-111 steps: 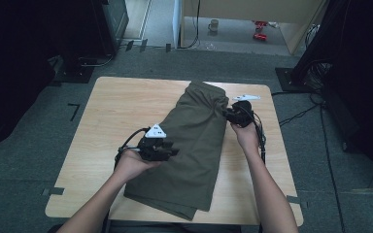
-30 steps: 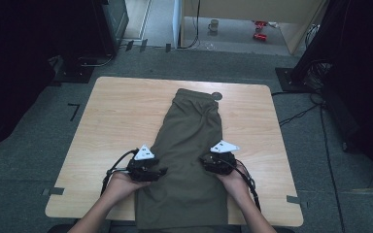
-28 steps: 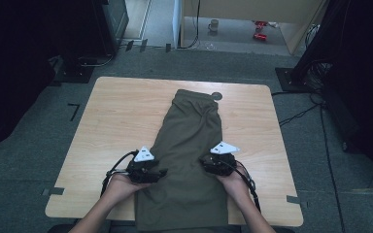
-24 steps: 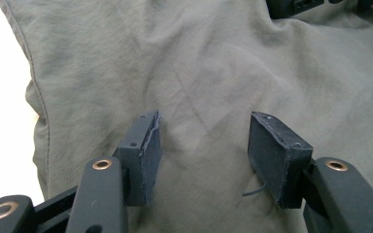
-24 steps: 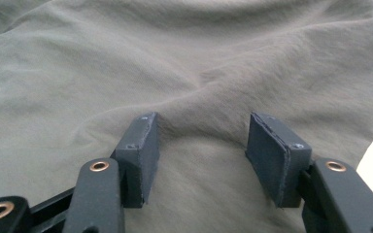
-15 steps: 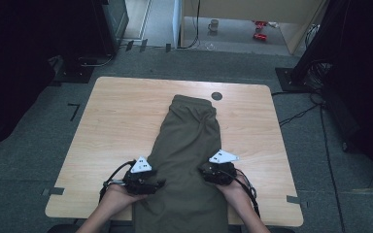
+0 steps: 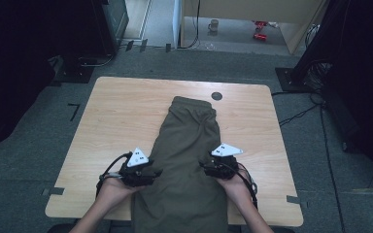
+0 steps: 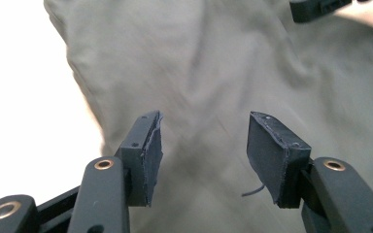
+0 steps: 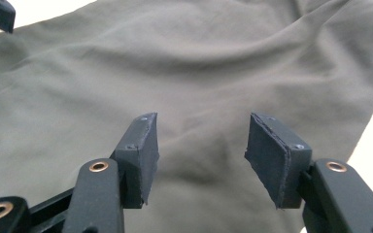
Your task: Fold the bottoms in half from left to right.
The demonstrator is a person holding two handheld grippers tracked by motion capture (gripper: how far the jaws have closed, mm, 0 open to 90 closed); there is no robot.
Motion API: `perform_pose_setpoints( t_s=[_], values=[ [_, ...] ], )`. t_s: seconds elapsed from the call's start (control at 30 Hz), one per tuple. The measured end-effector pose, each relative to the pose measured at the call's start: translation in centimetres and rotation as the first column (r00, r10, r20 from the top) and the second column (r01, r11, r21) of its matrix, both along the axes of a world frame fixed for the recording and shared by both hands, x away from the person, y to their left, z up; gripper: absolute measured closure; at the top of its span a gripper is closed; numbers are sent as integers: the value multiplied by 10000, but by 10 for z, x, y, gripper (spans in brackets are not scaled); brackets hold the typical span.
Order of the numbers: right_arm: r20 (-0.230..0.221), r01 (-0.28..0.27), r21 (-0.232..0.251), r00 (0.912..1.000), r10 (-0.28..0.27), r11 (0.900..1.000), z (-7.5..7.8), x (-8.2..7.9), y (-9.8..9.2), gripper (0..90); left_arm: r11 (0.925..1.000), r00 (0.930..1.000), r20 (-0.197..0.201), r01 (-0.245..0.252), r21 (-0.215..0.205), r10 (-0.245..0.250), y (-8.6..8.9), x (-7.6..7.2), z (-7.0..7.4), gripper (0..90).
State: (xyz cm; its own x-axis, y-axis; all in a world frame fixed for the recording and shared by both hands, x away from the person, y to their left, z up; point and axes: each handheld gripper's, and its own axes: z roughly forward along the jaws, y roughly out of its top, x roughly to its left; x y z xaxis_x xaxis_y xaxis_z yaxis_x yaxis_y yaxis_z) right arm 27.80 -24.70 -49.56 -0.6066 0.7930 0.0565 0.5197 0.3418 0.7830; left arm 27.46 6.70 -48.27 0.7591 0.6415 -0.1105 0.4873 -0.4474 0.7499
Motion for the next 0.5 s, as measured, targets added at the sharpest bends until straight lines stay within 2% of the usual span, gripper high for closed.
perform_pose_setpoints(
  t_s=[0.03,0.1,0.2,0.3,0.4,0.5],
  values=[
    [-25,21,17,10000,-21,10000,1,2,0,445,9999,10000,-43,-3,-120,2,0,7,2,474],
    [-60,111,-12,9999,-111,9999,3,9,-2,438,10000,10000,66,-48,-31,48,0,19,5,471],
    [85,222,-90,9997,-221,9997,5,21,-6,419,9998,9998,137,-140,-125,141,-2,37,8,470],
    [78,366,-172,9993,-365,9992,7,34,-9,406,9999,9996,257,-117,93,115,-6,57,9,469],
    [126,566,-172,9983,-563,9983,9,45,-13,406,9999,9991,415,-99,134,94,-9,70,11,470],
    [239,945,49,9952,-946,9955,12,58,-21,405,9999,9997,181,-144,56,143,-12,88,13,469]
  ],
)
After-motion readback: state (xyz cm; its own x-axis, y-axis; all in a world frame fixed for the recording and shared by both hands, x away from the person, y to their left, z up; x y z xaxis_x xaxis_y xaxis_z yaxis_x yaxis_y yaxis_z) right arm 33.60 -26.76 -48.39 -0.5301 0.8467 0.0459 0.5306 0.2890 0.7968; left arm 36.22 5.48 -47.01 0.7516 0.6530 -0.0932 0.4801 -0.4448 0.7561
